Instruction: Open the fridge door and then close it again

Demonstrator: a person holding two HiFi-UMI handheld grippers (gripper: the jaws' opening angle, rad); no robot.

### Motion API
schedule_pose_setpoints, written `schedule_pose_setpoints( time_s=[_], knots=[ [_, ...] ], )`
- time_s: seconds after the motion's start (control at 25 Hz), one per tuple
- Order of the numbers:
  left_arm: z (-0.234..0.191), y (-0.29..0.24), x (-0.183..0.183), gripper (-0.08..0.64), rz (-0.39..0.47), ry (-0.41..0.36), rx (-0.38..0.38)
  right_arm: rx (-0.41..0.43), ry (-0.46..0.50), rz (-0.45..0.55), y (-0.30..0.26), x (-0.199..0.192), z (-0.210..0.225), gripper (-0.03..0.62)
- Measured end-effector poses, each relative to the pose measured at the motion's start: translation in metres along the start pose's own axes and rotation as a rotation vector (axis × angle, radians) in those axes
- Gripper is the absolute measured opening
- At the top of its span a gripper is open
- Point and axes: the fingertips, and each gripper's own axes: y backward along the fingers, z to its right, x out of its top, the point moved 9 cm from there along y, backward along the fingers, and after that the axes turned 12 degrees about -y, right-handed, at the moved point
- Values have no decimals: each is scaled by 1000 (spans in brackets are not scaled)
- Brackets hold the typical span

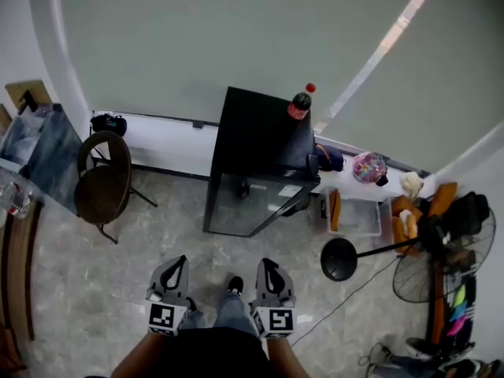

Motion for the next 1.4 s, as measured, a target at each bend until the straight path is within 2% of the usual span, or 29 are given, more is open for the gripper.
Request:
schedule_pose_setpoints(
  time_s=[0.16,0.24,0.36,0.72,1.12,1.4],
  knots=[
    [-1,33,16,6,57,-29,-5,-41,-109,80,53,-1,-2,12],
    [3,44,20,6,61,-53,-7,-49,-156,108,76,-1,0,12],
    [8,56,25,6,53,-36,0,-66,-183,143,100,-4,3,12],
    [41,60,41,6,79,-78,8,-112,-164,247,128,5,30,11],
    [55,61,42,6,51,-72,30,-95,-42,259,135,10,42,11],
    [59,62,41,6,42,-101,43,-83,-7,259,140,12,50,11]
  ],
)
